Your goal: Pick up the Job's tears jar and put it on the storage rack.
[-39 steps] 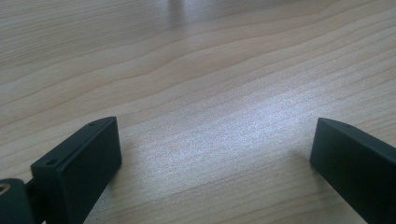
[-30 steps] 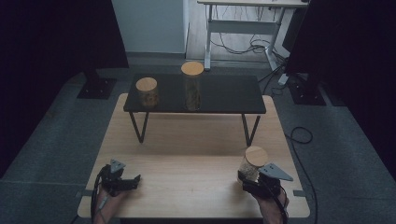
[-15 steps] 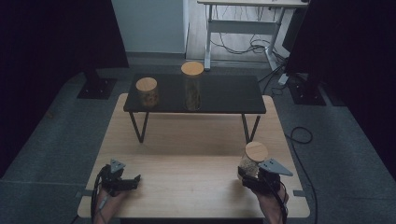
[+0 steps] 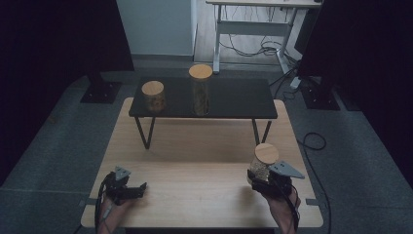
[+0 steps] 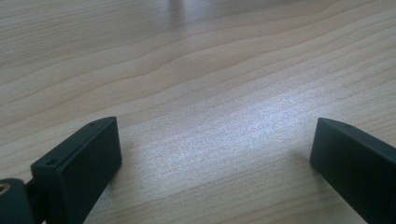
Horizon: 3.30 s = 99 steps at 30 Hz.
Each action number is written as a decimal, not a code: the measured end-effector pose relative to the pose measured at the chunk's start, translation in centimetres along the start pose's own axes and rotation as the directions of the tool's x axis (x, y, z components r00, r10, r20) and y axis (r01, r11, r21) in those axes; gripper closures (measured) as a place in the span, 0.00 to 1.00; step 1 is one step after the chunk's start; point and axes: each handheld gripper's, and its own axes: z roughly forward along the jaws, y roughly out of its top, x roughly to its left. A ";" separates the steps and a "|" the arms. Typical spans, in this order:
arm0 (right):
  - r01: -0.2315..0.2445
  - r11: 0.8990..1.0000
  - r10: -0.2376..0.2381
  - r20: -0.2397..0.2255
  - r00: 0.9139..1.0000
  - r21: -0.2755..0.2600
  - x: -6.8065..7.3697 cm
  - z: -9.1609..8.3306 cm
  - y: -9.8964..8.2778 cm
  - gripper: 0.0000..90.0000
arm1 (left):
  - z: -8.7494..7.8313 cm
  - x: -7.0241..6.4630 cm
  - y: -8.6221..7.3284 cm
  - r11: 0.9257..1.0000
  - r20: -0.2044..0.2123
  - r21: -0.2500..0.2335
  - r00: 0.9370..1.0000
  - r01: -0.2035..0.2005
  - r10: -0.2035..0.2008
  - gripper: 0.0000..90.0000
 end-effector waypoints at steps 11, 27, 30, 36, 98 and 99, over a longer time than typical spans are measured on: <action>-0.006 1.000 0.006 0.001 1.000 0.000 0.1 0.2 0.9 0.27 | 0.0 0.0 0.0 1.000 0.000 0.000 1.000 0.000 0.000 0.02; -0.015 1.000 0.015 0.011 1.000 -0.006 -0.1 0.4 1.7 0.27 | 0.0 0.0 0.0 1.000 0.001 0.000 1.000 -0.001 0.001 0.02; -0.012 1.000 0.012 0.011 1.000 -0.007 0.0 0.4 1.9 0.27 | 0.0 0.0 0.0 1.000 0.001 0.000 1.000 -0.001 0.001 0.02; -0.009 1.000 0.009 0.010 1.000 -0.009 0.1 0.5 2.4 0.27 | 0.0 0.0 0.0 1.000 0.001 -0.003 1.000 0.002 -0.002 0.02; -0.023 0.999 0.024 0.031 0.999 -0.034 -0.2 1.6 7.3 0.27 | 0.0 0.1 0.0 1.000 0.003 0.001 1.000 -0.006 0.006 0.02; -0.023 0.999 0.024 0.031 0.999 -0.033 -0.2 1.6 7.4 0.27 | 0.0 0.1 0.0 1.000 0.003 -0.001 1.000 -0.006 0.006 0.02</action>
